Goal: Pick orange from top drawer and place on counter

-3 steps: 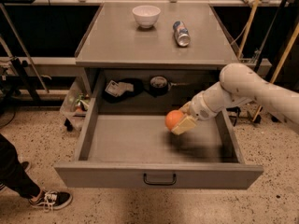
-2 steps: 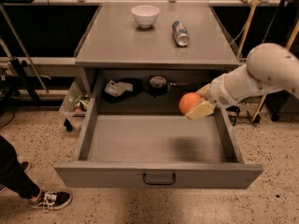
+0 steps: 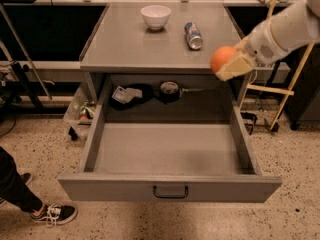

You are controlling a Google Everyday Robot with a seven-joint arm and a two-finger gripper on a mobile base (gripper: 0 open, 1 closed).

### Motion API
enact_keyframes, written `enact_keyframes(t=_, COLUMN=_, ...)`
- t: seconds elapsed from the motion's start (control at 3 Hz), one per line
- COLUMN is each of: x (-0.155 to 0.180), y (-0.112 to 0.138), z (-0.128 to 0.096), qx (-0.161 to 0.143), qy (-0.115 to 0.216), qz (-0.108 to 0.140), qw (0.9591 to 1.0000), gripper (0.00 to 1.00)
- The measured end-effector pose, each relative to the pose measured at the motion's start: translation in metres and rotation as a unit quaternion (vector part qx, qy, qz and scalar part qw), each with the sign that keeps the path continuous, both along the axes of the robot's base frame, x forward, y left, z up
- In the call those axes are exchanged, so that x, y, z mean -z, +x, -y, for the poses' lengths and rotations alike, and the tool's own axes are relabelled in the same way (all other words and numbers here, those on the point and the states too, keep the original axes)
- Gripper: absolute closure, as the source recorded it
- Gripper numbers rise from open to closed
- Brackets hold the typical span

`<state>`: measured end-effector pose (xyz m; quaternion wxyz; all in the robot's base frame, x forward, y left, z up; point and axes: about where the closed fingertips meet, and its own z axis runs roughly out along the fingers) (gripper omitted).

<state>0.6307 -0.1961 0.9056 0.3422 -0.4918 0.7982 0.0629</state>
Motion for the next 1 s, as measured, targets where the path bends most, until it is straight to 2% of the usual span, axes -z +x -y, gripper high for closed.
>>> enact_keyframes(t=0.33, x=-0.02, y=0.043, z=-0.021, qx=0.003, qy=0.001, qz=-0.018, qw=0.9998, gripper=1.0)
enact_keyframes(t=0.67, x=-0.038, y=0.087, z=-0.04, qx=0.012, qy=0.015, qz=-0.014, qw=0.9997, gripper=1.0)
enact_keyframes(t=1.0, x=-0.087, y=0.123, z=-0.043, qx=0.045, qy=0.033, qz=0.035, qw=0.9978, gripper=1.0)
